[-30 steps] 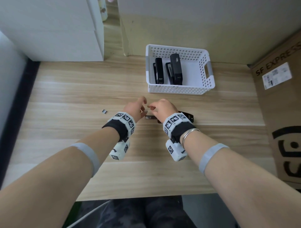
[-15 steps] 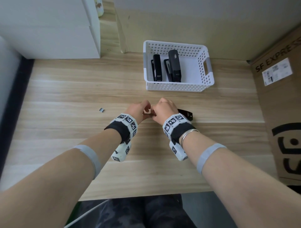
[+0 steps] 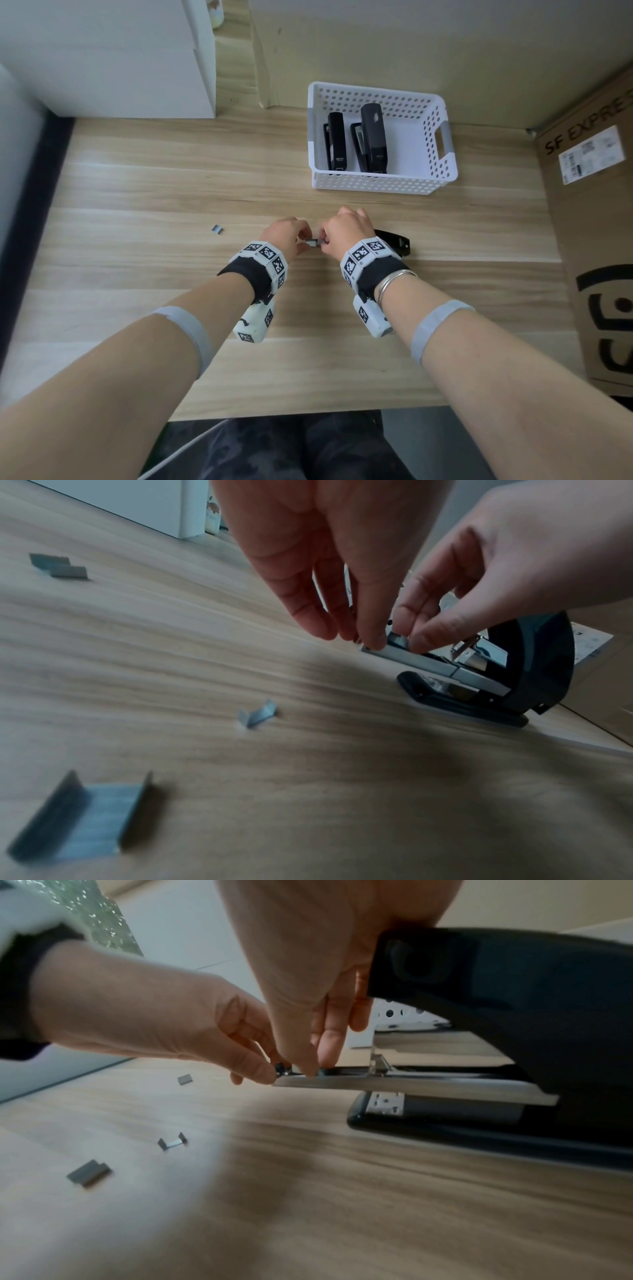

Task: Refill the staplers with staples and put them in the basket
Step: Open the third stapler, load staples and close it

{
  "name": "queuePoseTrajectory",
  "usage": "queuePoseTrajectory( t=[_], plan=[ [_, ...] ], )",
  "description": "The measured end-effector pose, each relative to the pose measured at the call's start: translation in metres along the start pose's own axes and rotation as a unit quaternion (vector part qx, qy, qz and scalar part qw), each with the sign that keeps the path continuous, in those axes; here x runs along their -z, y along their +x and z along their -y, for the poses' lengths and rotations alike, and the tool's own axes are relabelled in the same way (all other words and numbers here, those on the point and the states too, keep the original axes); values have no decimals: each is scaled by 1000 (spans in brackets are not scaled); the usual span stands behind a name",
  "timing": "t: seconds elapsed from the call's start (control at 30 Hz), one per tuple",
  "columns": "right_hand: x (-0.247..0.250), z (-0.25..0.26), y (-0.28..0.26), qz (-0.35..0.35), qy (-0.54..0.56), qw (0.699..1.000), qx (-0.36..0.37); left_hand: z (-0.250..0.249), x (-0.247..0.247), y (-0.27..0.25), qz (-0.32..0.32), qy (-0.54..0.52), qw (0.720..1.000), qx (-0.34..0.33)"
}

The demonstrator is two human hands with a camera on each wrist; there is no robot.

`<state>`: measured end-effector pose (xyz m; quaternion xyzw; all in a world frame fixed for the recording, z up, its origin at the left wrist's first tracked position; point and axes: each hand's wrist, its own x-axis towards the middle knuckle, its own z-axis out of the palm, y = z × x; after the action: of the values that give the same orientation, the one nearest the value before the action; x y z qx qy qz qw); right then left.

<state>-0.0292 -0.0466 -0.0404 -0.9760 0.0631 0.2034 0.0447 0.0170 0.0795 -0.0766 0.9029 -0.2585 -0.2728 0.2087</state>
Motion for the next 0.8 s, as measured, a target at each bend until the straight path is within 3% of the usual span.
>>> queuePoseTrajectory(
  t=[0.5, 0.67, 0.8],
  plan=[
    [7, 2, 10, 36, -63, 995, -69, 2, 2, -1, 10, 5, 1000, 7],
    [11, -5, 4, 31, -75, 993, -84, 25, 21, -6, -37, 2, 996, 79],
    [10, 2, 7, -4, -45, 996, -73, 60, 33, -12, -74, 147, 972, 166]
  ],
)
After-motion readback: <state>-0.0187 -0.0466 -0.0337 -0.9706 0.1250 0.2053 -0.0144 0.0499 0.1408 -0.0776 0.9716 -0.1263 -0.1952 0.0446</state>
